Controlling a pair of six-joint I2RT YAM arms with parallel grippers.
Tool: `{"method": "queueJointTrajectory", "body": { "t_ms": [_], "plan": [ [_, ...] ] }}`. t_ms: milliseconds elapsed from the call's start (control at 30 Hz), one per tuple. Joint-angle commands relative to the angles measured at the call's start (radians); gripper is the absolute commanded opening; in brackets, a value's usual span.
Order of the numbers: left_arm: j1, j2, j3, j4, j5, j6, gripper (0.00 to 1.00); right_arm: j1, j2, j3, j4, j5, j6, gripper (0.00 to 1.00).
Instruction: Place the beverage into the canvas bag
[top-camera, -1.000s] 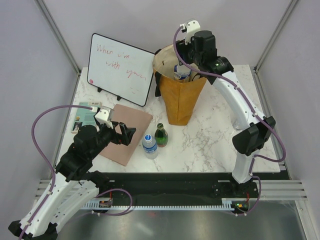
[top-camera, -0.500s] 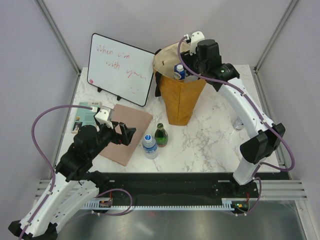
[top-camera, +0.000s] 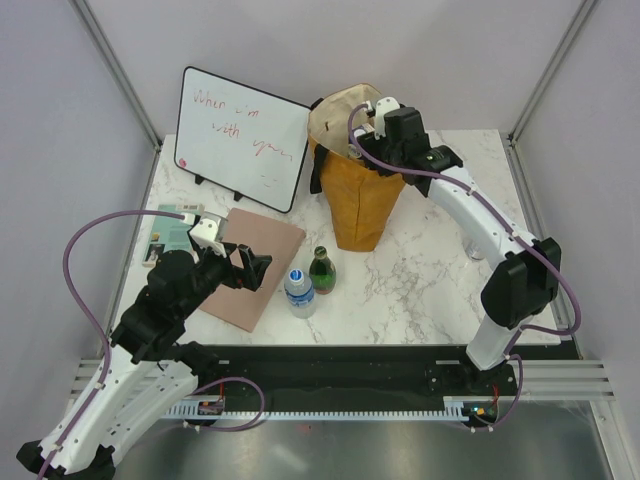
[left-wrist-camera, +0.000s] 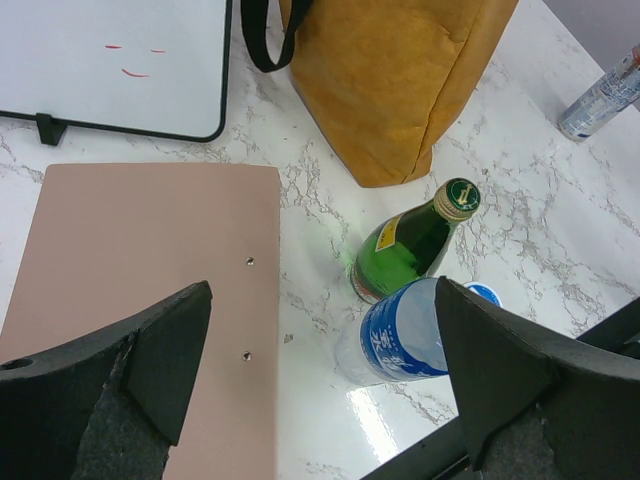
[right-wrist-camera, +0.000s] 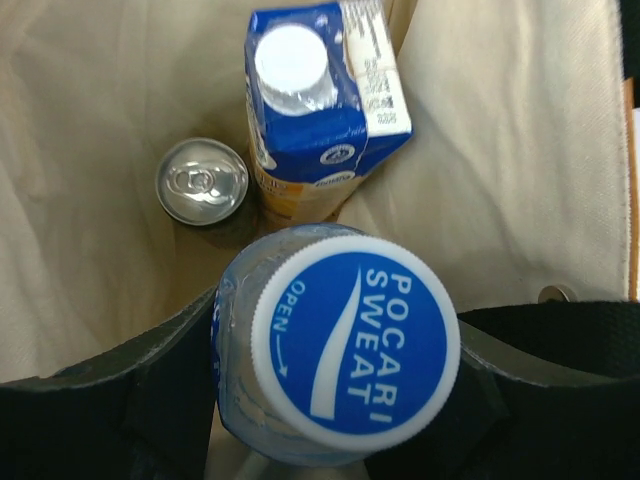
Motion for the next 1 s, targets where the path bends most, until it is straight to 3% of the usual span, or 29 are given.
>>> {"method": "queueJointTrajectory", "body": {
  "t_ms": [0,233,567,800,967],
  "plan": [
    [-0.007,0.006,0.0,0.037,0.003,0.016,1.0,0.001,-0.055,-0.024,0.13,0.0,0.016,0.0],
    [-0.007,0.002,0.0,0.037,-0.004,0.016,1.0,-0.01,-0.019,-0.044,0.135,-0.02,0.018,0.01],
    [-0.007,0.0,0.0,0.036,-0.007,0.018,1.0,-0.057,0.075,0.014,0.047,-0.136,0.043,0.1],
    [-0.007,0.009,0.0,0.036,-0.007,0.016,1.0,-0.081,0.211,0.389,-0.14,-0.196,0.033,0.08],
    [-0.007,0.011,-0.002,0.036,-0.015,0.018,1.0,-0.088,0.256,0.471,-0.146,-0.219,0.043,0.07]
  ]
}}
